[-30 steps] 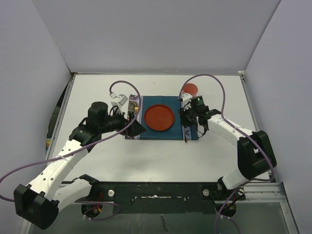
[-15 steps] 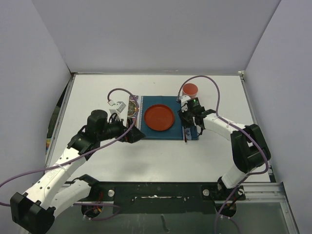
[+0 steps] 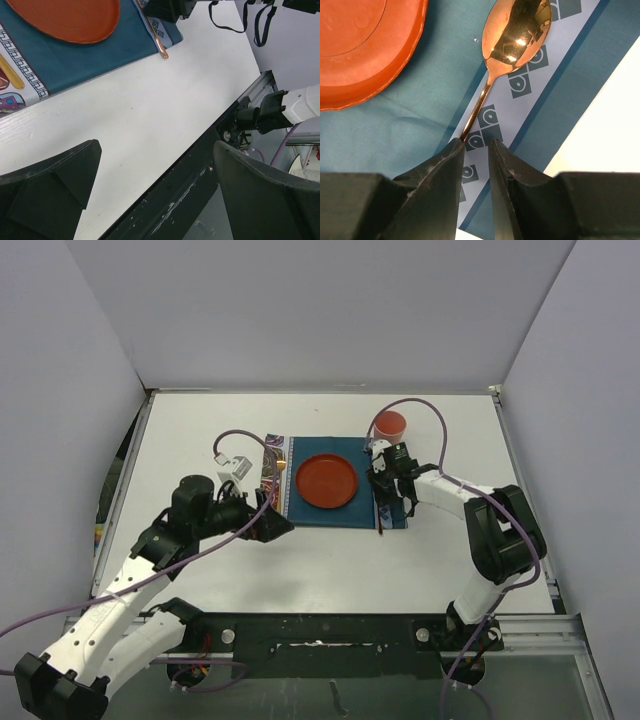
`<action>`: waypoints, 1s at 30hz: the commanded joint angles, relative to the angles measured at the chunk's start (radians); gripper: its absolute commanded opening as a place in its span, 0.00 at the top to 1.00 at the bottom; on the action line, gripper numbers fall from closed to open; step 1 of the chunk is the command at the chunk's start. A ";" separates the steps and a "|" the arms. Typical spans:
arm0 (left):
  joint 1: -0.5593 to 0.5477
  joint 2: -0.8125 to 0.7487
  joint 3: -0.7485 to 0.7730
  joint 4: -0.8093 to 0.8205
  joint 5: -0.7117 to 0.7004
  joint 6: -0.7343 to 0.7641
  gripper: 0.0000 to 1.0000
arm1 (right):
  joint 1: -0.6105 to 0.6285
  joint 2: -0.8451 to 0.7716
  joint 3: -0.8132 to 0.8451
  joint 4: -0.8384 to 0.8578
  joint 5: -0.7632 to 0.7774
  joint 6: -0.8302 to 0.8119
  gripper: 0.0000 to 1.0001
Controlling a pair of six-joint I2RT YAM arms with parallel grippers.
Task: Set the dinner table for one person
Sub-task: Pick up the spoon from the napkin.
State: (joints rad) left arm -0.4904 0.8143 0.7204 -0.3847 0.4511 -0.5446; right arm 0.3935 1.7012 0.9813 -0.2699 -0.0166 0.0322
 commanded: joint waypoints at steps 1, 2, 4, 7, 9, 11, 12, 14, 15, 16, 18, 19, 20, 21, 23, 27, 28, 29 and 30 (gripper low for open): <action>-0.007 -0.049 -0.012 0.005 -0.021 -0.017 0.02 | 0.006 0.005 0.040 0.014 -0.021 0.015 0.72; -0.007 -0.055 -0.015 0.002 -0.023 -0.018 0.02 | 0.009 0.008 0.041 0.016 -0.022 0.015 0.72; -0.007 -0.063 -0.020 -0.001 -0.026 -0.018 0.02 | 0.012 0.017 0.048 0.012 -0.023 0.017 0.72; -0.007 -0.070 -0.028 -0.005 -0.028 -0.020 0.02 | 0.016 0.026 0.059 0.005 -0.028 0.020 0.73; -0.007 -0.077 -0.031 -0.003 -0.029 -0.025 0.02 | 0.022 0.023 0.065 0.000 -0.031 0.021 0.73; -0.008 -0.084 -0.033 -0.004 -0.031 -0.029 0.02 | 0.033 0.017 0.069 -0.001 -0.027 0.018 0.73; -0.007 -0.086 -0.033 -0.006 -0.032 -0.029 0.02 | 0.039 0.015 0.069 0.000 -0.026 0.018 0.73; -0.007 -0.093 -0.032 -0.013 -0.032 -0.028 0.02 | 0.044 0.019 0.069 -0.001 -0.026 0.019 0.73; -0.008 -0.097 -0.031 -0.019 -0.032 -0.026 0.02 | 0.046 0.024 0.070 0.001 -0.026 0.018 0.73; -0.008 -0.099 -0.029 -0.025 -0.034 -0.024 0.02 | 0.046 0.035 0.071 0.000 -0.026 0.018 0.73; -0.008 -0.106 -0.033 -0.032 -0.035 -0.022 0.02 | 0.047 0.043 0.070 0.004 -0.033 0.016 0.74; -0.008 -0.110 -0.035 -0.032 -0.035 -0.023 0.02 | 0.046 0.041 0.066 0.006 -0.037 0.015 0.75; -0.007 -0.113 -0.037 -0.033 -0.035 -0.024 0.02 | 0.047 0.036 0.062 0.012 -0.036 0.011 0.75; -0.007 -0.116 -0.039 -0.033 -0.034 -0.026 0.02 | 0.046 0.029 0.057 0.019 -0.036 0.008 0.76; -0.008 -0.119 -0.039 -0.039 -0.034 -0.025 0.02 | 0.046 0.017 0.053 0.023 -0.034 0.001 0.76; -0.008 -0.125 -0.037 -0.048 -0.031 -0.021 0.02 | 0.045 -0.002 0.048 0.032 -0.026 -0.010 0.76; -0.007 -0.126 -0.035 -0.050 -0.031 -0.018 0.02 | 0.045 -0.006 0.045 0.035 -0.022 -0.014 0.76; -0.006 -0.126 -0.035 -0.052 -0.031 -0.015 0.02 | 0.045 -0.010 0.044 0.038 -0.020 -0.019 0.76; -0.007 -0.125 -0.035 -0.052 -0.031 -0.015 0.02 | 0.044 -0.014 0.041 0.039 -0.021 -0.022 0.76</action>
State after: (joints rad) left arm -0.4919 0.7113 0.6762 -0.4465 0.4244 -0.5678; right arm 0.4347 1.7370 1.0157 -0.2817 -0.0380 0.0299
